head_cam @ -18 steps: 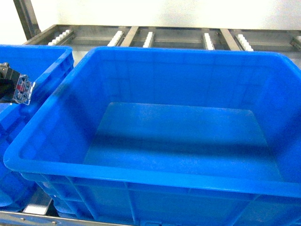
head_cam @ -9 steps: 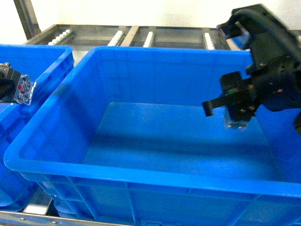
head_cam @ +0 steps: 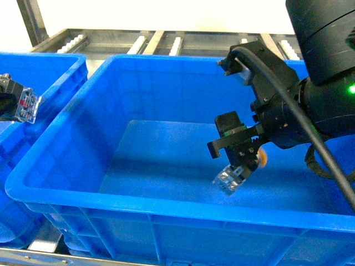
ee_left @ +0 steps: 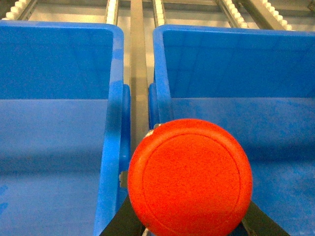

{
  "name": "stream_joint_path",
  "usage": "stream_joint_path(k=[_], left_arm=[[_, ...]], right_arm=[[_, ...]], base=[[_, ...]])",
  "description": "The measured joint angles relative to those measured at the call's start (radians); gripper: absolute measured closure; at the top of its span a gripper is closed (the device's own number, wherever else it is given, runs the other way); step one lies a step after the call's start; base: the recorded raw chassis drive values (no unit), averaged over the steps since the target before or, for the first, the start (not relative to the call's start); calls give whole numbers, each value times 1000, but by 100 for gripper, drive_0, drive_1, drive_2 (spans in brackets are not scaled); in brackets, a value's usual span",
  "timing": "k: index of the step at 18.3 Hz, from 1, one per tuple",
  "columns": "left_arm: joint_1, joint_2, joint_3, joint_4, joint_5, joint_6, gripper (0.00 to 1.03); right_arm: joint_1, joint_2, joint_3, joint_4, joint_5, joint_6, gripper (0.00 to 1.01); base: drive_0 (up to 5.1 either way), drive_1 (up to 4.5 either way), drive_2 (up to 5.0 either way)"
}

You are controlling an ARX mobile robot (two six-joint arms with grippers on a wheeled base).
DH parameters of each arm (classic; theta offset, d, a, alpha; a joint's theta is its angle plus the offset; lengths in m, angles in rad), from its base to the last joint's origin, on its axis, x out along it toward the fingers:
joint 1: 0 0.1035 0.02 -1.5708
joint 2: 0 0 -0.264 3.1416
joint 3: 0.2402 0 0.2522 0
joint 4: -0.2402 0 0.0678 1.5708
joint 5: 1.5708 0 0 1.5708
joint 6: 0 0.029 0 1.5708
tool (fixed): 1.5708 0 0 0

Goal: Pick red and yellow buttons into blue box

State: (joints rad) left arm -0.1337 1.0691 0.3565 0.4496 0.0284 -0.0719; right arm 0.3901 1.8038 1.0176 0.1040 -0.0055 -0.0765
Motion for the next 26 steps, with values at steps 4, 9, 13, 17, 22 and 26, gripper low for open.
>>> stream_joint_path(k=[4,9,13,17,22,26], left_arm=[[0,0,0,0,-1,0,82],[0,0,0,0,0,0,82],[0,0,0,0,0,0,82],[0,0,0,0,0,0,82],[-7,5,1,6,0,0,82],[-61,129,132,-5,44,19,82]], right_arm=[[-93,-172,-195,292,9,88,2],[-280,-518,-479,396,-39,154,3],[-486,-873,-665,402,-50,167,3],[-486,-1144,-784,257,-33,217,3],[-462,-1177,-795,216,20,223,3],[-462,-1178,-795,218,20,224,3]], base=[[0,0,0],[0,0,0],[0,0,0],[0,0,0],[0,0,0],[0,0,0]])
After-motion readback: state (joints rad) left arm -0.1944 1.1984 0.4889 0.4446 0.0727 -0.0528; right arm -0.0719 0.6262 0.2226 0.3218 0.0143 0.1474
